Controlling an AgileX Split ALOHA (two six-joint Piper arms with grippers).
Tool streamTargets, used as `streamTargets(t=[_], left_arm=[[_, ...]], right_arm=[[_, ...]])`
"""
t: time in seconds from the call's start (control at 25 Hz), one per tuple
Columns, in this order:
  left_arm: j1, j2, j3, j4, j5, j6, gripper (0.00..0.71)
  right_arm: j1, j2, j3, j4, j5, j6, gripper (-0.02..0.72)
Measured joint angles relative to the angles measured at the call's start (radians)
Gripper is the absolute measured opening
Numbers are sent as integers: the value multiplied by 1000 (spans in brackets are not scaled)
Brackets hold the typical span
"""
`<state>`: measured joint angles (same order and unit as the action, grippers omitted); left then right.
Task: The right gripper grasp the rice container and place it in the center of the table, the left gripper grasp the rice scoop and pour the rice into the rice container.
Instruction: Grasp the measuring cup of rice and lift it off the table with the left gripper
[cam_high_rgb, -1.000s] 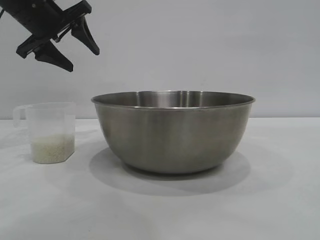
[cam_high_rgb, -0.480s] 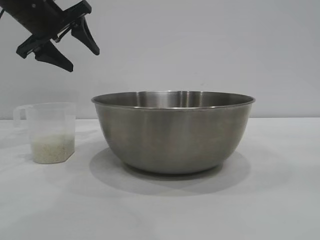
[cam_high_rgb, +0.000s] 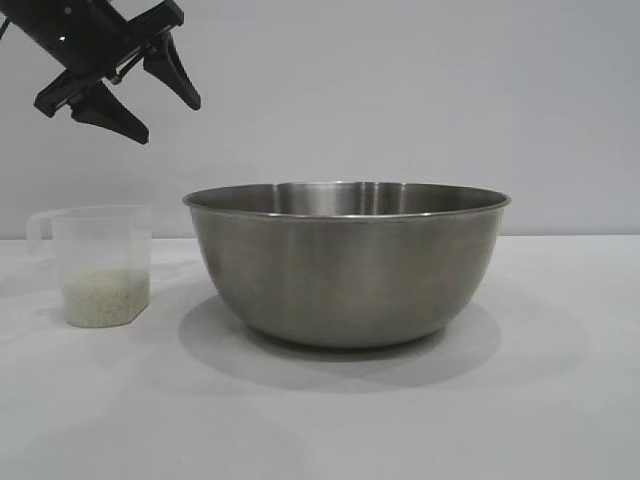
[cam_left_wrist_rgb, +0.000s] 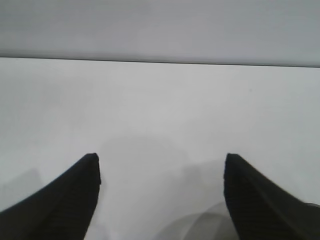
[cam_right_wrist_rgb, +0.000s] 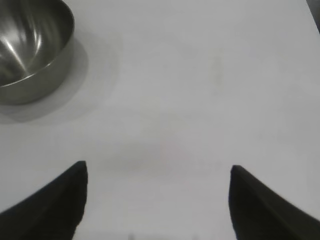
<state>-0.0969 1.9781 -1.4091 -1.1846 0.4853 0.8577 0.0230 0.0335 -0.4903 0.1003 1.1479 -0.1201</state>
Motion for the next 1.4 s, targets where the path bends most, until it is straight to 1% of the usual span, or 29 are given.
streamTargets(t=[0.16, 0.6, 0.68, 0.76, 0.84, 0.92, 1.0, 1.2, 1.28, 1.4], left_arm=[[0, 0, 0, 0, 0, 0, 461], [0, 0, 0, 0, -14, 0, 461], [0, -2, 0, 4, 13, 0, 461], [0, -17, 0, 41, 51, 0, 461], [0, -48, 0, 115, 96, -22, 461], [0, -95, 0, 216, 155, -88, 461], [0, -144, 0, 342, 209, -176, 461], [0, -249, 0, 579, 342, -434, 461], [0, -291, 0, 664, 402, -500, 461], [0, -348, 0, 755, 493, -583, 461]], right_arm=[[0, -43, 0, 2, -1, 0, 524], [0, -49, 1, 2, -2, 0, 524], [0, -49, 1, 2, -2, 0, 524], [0, -49, 1, 2, -2, 0, 524], [0, -49, 1, 2, -2, 0, 524], [0, -49, 1, 2, -2, 0, 524], [0, -49, 1, 2, -2, 0, 524], [0, -49, 1, 2, -2, 0, 524], [0, -49, 1, 2, -2, 0, 524], [0, -49, 1, 2, -2, 0, 524]])
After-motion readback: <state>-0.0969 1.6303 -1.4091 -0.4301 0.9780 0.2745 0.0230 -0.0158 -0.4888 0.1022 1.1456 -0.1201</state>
